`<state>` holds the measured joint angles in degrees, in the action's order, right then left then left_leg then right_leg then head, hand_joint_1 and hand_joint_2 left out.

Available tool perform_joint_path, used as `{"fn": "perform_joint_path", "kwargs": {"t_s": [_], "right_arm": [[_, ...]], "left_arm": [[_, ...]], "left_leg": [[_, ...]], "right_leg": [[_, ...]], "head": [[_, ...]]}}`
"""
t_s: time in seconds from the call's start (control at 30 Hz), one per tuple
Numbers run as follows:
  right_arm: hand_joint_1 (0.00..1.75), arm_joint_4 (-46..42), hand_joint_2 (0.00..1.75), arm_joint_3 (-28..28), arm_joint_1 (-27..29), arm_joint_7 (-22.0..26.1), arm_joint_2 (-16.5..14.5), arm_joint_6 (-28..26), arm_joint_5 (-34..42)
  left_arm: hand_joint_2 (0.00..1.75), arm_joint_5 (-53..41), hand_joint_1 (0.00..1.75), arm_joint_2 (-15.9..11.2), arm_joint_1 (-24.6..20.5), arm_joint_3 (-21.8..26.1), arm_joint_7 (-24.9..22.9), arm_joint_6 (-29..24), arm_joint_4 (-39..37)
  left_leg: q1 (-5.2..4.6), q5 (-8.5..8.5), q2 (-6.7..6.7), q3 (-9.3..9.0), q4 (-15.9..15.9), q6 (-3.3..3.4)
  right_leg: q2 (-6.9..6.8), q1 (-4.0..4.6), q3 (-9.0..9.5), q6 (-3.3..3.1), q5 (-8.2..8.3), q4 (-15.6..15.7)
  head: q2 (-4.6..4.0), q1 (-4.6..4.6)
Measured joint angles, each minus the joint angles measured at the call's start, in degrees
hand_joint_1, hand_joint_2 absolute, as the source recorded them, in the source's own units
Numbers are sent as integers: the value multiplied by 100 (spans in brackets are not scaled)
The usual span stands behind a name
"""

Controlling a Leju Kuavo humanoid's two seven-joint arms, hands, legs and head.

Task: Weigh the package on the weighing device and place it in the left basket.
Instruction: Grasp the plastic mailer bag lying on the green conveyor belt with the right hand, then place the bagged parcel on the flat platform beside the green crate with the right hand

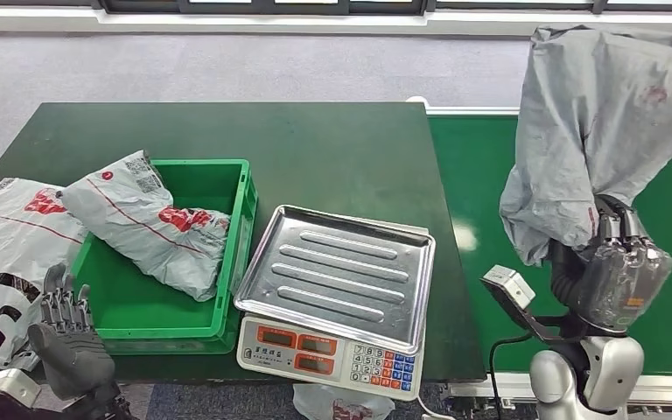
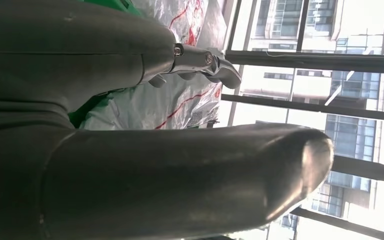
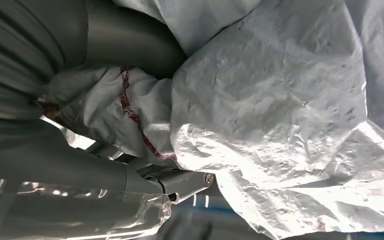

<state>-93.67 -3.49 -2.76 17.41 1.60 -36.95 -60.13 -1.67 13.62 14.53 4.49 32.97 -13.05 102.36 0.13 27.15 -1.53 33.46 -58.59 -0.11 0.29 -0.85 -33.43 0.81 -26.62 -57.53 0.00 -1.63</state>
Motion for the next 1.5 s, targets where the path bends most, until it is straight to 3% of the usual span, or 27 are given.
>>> {"fn": "perform_joint_path", "kwargs": {"t_s": [0.13,0.37,0.57,0.77,0.8,0.9,0.93,1.2,1.5], "right_arm": [[175,744,175,754,-582,383,-180,658,907],[175,2711,175,1942,-1509,689,-1014,1344,1578],[175,3652,175,2403,-1869,788,-1394,1827,1883],[175,4119,175,2672,-2105,457,-1572,2148,1908],[158,4155,175,2691,-2124,424,-1579,2170,1914],[27,4223,175,2722,-2158,189,-1588,2194,1872],[0,4230,175,2724,-2162,35,-1588,2186,1819],[0,3947,175,2725,-2154,-817,-1491,1912,1288],[0,3234,175,2725,-1993,-945,-1387,1894,1162]], "left_arm": [[0,34,0,-3,-301,-49,-65,103,-249],[0,44,0,-75,-795,-305,-160,129,-791],[0,43,0,-96,-879,-361,-188,52,-933],[0,45,0,-99,-877,-361,-191,-31,-951],[0,46,0,-100,-877,-361,-191,-41,-951],[0,64,0,-103,-866,-361,-192,-69,-942],[0,72,0,-103,-851,-361,-193,-79,-928],[0,41,0,-89,-681,-359,-220,-148,-711],[0,-24,0,-69,-626,-359,-243,-152,-539]], "left_leg": [[3,-8,21,-11,1,-12],[15,-29,16,-12,2,-41],[19,-25,20,-6,3,-47],[19,-25,13,-1,3,-47],[19,-25,13,-1,3,-48],[18,-25,14,-1,3,-48],[18,-25,13,-1,3,-48],[18,-24,15,0,2,-48],[19,-24,16,-1,3,-49]], "right_leg": [[12,4,-3,-9,7,-3],[21,15,-17,-25,18,-19],[24,18,-24,-28,17,-22],[22,18,-26,-29,15,-21],[22,18,-26,-29,16,-21],[23,18,-26,-29,16,-21],[23,18,-26,-29,16,-21],[24,18,-30,-30,16,-21],[24,19,-30,-30,15,-21]], "head": [[1,-1],[0,0],[0,-1],[0,-1],[0,-1],[0,-1],[0,-1],[0,-1],[0,-1]]}}
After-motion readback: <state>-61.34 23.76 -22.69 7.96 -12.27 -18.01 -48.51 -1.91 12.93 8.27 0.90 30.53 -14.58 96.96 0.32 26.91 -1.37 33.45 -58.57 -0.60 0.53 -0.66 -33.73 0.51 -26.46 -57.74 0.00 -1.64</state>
